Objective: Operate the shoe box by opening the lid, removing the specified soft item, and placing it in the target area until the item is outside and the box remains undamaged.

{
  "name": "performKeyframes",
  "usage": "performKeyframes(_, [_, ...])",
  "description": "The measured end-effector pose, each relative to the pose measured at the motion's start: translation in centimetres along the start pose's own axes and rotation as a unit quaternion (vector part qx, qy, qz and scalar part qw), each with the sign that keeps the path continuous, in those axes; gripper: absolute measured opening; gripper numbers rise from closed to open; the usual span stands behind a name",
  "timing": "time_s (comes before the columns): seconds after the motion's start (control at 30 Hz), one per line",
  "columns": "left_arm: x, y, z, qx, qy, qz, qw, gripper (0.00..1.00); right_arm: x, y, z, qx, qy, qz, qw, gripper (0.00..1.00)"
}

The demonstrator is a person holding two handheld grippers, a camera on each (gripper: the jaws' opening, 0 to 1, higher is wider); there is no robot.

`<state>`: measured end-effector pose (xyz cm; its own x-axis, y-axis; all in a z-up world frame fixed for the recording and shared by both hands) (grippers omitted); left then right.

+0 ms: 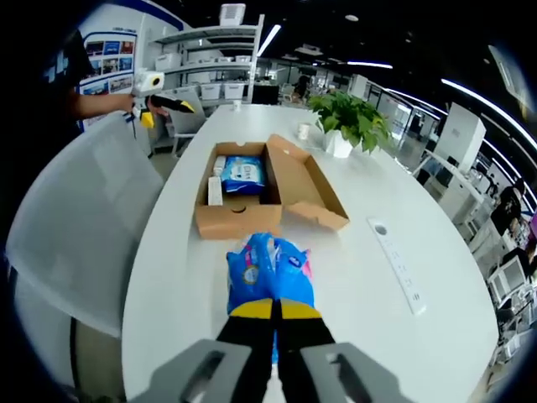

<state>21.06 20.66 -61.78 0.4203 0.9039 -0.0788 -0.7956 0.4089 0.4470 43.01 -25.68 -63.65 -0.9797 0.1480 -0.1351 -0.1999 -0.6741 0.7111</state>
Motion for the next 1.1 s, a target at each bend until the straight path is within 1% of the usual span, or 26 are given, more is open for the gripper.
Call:
performKeyframes(0.13, [-0.2,0.0,0.0,-0.006,0.002,-0.004,1.0000,0.93,-0.2,0.3,-0.8,0.005,0.001,-0.001,1.0000,0.00])
performKeyframes(0.37, [-0.5,0.1,0.3,-0.007,0.000,-0.014,0.9999,0.94,-0.6,0.8,-2.4,0.020,0.003,-0.004,0.9998,0.00])
performKeyframes(0.7, [-0.6,-0.3,0.5,-0.007,-0.004,-0.021,0.9998,0.93,-0.8,1.4,-4.3,0.045,0.010,-0.001,0.9990,0.00])
performKeyframes(0.97, [-0.6,-0.1,0.3,-0.006,-0.001,-0.021,0.9998,0.92,-1.0,1.8,-5.6,0.063,0.016,0.001,0.9979,0.00])
performKeyframes(1.1, [-0.7,-0.4,0.4,-0.004,-0.002,-0.026,0.9997,0.92,-1.0,2.0,-6.2,0.072,0.019,0.002,0.9972,0.00])
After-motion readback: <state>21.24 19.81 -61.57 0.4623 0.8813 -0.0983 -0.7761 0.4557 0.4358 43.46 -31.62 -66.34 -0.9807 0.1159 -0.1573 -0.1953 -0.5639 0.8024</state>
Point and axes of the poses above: the point that each gripper's makers call its tool centre point, and the gripper's own axes: y roughly backward along the fingers, x roughly to its left, z roughly out of its top, the point moved 8 cm from there along y, roughly backward along the fingers, and after that the axes turned 1 degree about y, right-handed, at the moved point
